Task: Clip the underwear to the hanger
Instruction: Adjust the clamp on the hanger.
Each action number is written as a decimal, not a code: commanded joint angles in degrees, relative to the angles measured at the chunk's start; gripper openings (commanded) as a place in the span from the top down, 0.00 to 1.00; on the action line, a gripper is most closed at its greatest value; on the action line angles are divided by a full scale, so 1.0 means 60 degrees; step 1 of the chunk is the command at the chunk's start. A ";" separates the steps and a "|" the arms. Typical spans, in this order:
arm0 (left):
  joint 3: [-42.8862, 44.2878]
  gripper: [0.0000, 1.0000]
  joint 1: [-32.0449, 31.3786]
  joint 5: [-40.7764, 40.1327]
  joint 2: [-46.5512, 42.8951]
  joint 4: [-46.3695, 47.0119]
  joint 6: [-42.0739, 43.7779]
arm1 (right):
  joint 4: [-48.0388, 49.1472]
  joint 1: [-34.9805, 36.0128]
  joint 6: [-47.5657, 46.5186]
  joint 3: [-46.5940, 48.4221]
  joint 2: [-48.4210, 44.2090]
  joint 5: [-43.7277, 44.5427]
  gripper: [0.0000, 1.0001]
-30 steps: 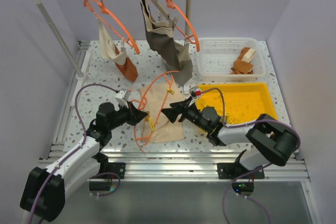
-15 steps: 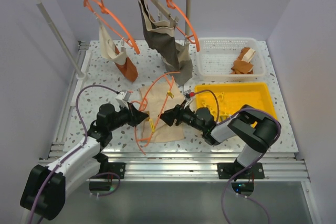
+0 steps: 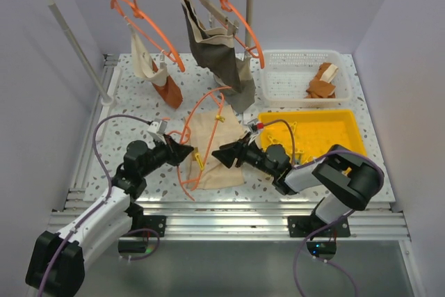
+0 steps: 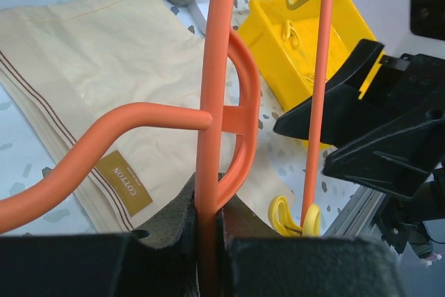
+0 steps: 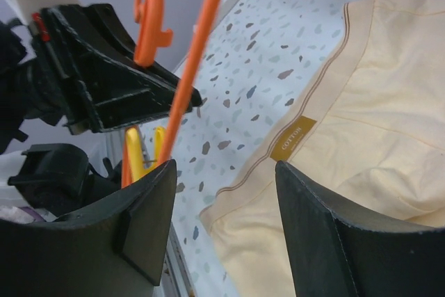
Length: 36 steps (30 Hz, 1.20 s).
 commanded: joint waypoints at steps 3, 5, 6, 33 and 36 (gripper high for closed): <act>-0.0086 1.00 -0.0028 0.0101 0.0329 0.0570 -0.0224 | 0.3107 0.0008 -0.0149 -0.0120 -0.0967 -0.0128 0.37; -0.0115 1.00 -0.0042 0.0276 0.0446 0.0775 -0.0298 | 0.3092 0.0007 -0.0164 -0.0047 -0.1070 -0.0128 0.37; -0.0115 1.00 -0.0042 0.0335 0.0461 0.0834 -0.0341 | 0.3092 0.0008 -0.0178 0.0098 -0.0998 -0.0171 0.37; -0.0306 0.52 -0.0042 0.0835 0.0330 0.0822 -0.0386 | 0.3107 0.0183 0.0115 0.0994 0.0424 0.0060 1.00; -0.0320 0.30 -0.0042 0.0688 0.0022 0.0353 -0.0269 | 0.3107 0.0183 0.0173 0.0906 0.0366 0.0602 1.00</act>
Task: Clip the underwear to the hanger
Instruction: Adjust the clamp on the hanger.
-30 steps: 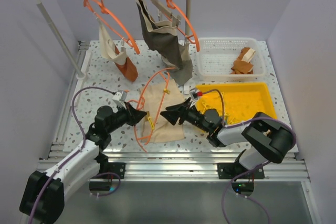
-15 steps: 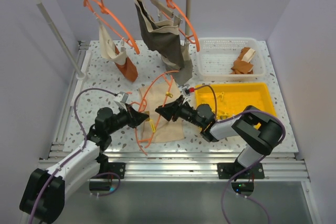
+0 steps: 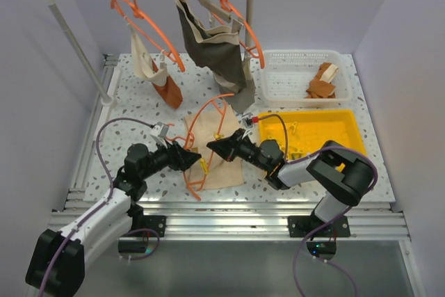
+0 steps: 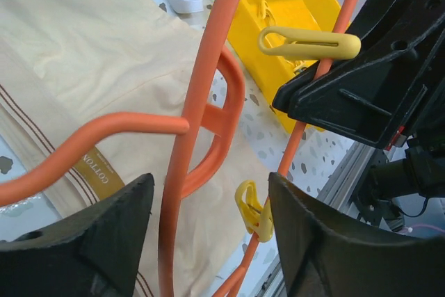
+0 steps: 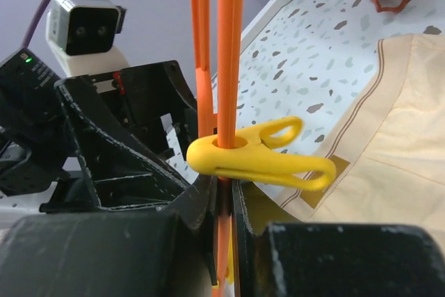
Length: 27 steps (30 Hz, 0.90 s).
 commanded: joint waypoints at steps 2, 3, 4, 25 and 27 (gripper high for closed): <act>0.0171 0.26 -0.0024 -0.0081 -0.0365 -0.0600 0.0227 | 0.2866 0.0012 -0.0246 -0.0144 -0.0010 0.0940 1.00; 0.0157 0.25 -0.0024 -0.0037 -0.0438 -0.0804 0.0242 | 0.2866 0.0012 -0.0217 -0.0173 -0.0039 0.1159 1.00; 0.0128 0.25 -0.0024 0.0036 -0.0482 -0.0893 0.0257 | 0.2866 0.0012 -0.0216 -0.0188 -0.0039 0.1262 1.00; 0.0698 0.34 -0.0039 -0.1395 -0.2768 -0.3441 0.0930 | 0.2822 -0.0003 -0.0099 0.0149 0.0386 0.1322 1.00; 0.0611 0.32 -0.0039 -0.1399 -0.2549 -0.3413 0.0770 | 0.2837 0.0012 -0.0128 0.0091 0.0327 0.1409 1.00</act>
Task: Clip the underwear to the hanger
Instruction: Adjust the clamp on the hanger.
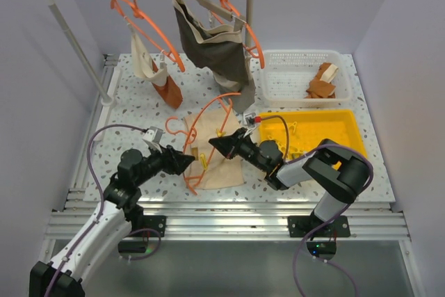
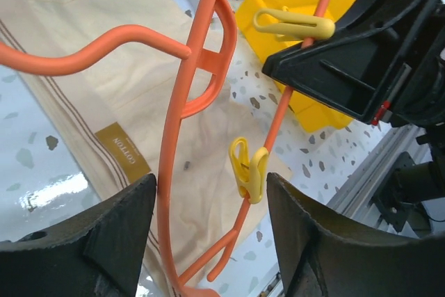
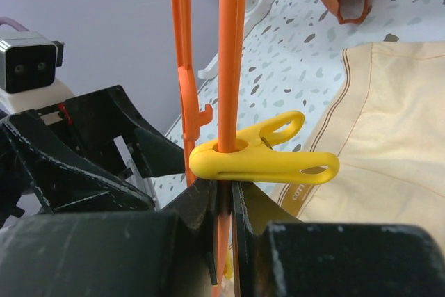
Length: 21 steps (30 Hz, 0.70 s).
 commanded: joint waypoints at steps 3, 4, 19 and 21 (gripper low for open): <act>0.0385 0.27 -0.0039 -0.1258 0.0371 -0.1038 0.0132 | 0.2567 -0.0021 -0.0427 0.0032 -0.0213 0.0423 1.00; 0.0298 0.26 -0.0053 -0.1449 0.0299 -0.1027 0.0074 | 0.2567 -0.0021 -0.0457 -0.0012 -0.0271 0.0539 1.00; 0.0136 0.36 -0.0083 -0.1177 -0.2147 -0.0445 -0.0131 | 0.2084 -0.0094 -0.0838 -0.0013 -0.0506 0.0643 1.00; 0.0034 0.36 -0.0083 -0.0735 -0.2309 0.0201 -0.0306 | 0.2069 -0.0094 -0.0809 0.0046 -0.0506 0.0628 1.00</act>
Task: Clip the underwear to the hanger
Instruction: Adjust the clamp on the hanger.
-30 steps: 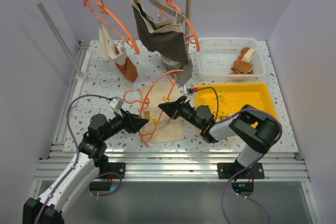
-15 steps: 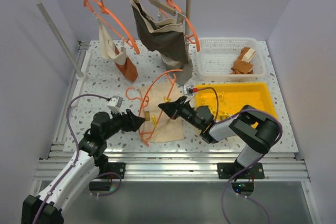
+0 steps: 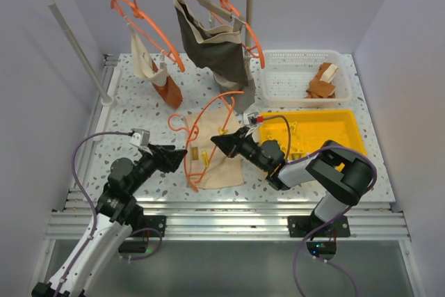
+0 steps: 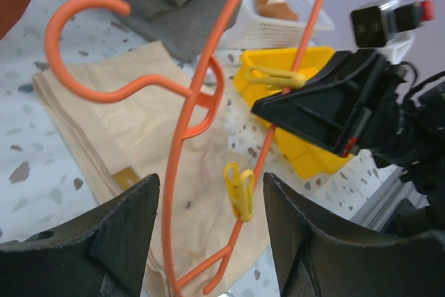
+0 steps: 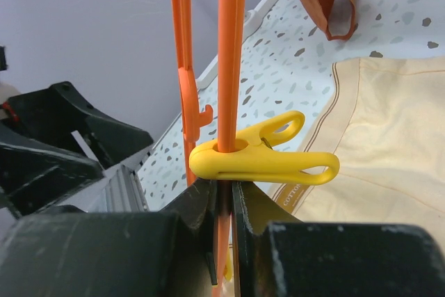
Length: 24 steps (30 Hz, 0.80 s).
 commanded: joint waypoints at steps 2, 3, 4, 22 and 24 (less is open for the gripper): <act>-0.0240 0.35 -0.0064 0.1608 0.0057 0.2150 -0.0658 | 0.2084 -0.0050 -0.0408 0.0206 -0.0204 0.0264 1.00; -0.0473 0.34 -0.0064 0.1857 0.0205 0.2578 -0.0848 | 0.2084 -0.0050 -0.0393 0.0221 -0.0204 0.0206 1.00; -0.0591 0.34 -0.0064 0.2251 0.0395 0.3003 -0.1082 | 0.2055 -0.0050 -0.0393 0.0236 -0.0233 0.0205 1.00; -0.1340 0.30 -0.1192 0.1335 0.2666 0.5659 -0.1335 | 0.1848 -0.0065 -0.0349 0.0236 -0.0556 -0.0029 1.00; -0.1311 0.29 -0.1382 0.1099 0.2915 0.5775 -0.1246 | 0.1965 -0.0050 -0.0247 0.0222 -0.0541 -0.0102 1.00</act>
